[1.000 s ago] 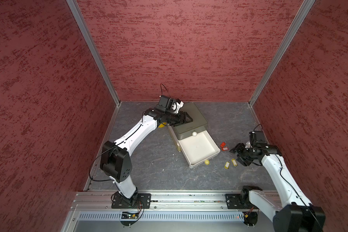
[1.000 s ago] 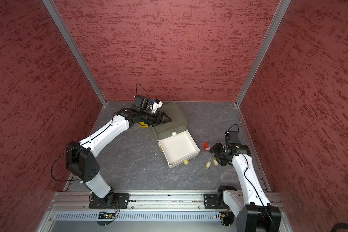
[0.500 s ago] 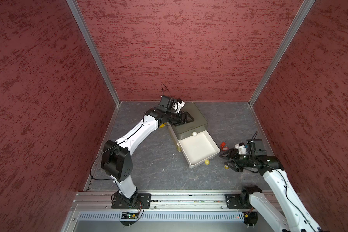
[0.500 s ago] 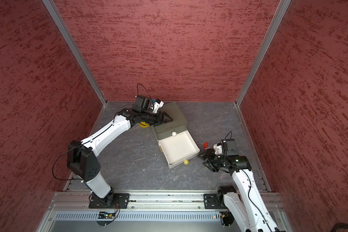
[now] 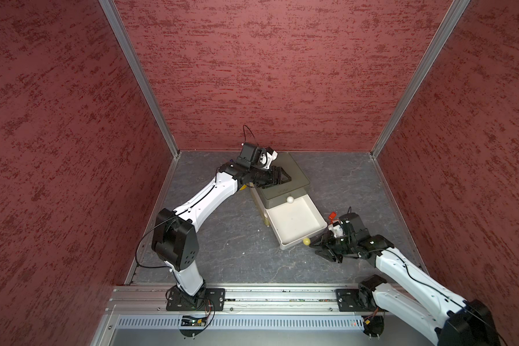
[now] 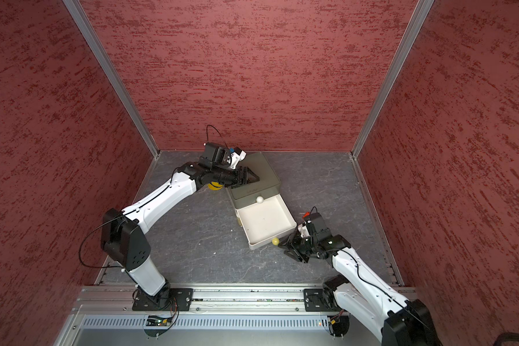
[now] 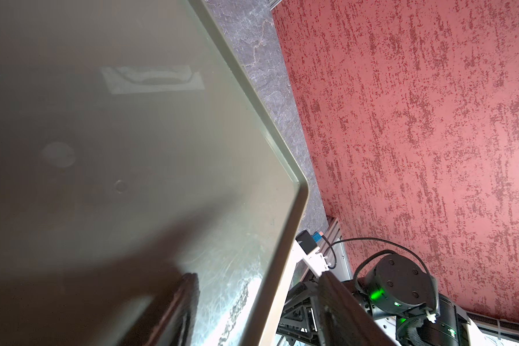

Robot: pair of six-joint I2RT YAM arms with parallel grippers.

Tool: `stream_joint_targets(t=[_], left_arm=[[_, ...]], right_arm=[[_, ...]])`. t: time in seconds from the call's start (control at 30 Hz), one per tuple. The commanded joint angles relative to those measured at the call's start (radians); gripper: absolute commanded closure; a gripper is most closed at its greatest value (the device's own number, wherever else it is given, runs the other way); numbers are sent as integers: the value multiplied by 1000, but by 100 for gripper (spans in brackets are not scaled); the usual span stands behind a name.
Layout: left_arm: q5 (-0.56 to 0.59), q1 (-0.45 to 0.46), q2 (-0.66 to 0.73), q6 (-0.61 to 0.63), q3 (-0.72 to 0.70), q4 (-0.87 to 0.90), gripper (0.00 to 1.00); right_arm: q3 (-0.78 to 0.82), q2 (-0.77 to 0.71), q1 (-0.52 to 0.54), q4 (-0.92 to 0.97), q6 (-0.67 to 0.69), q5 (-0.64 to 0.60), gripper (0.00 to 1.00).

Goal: Take the keys out of the drawer
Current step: Close the drawer in the storage box.

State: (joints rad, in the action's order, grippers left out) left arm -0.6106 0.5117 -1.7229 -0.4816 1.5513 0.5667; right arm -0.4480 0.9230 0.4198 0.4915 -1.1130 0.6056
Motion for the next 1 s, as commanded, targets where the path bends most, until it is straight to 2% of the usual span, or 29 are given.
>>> stream_joint_targets(t=[0.0,0.27,0.53,0.97], left_arm=[[37,13,-45,-4,-30,98,33],[35,13,-54,2,-19,105,33],[28,12,-63,9,-17,107,33],[14,-5,-63,23,-19,112,33]], right_arm=[[28,19,7,-217,-57,-34,62],[37,22,8,-255,-64,-29,63],[19,-1,8,-228,-73,-122,62],[-71,148,7,-328,-67,-170,60]])
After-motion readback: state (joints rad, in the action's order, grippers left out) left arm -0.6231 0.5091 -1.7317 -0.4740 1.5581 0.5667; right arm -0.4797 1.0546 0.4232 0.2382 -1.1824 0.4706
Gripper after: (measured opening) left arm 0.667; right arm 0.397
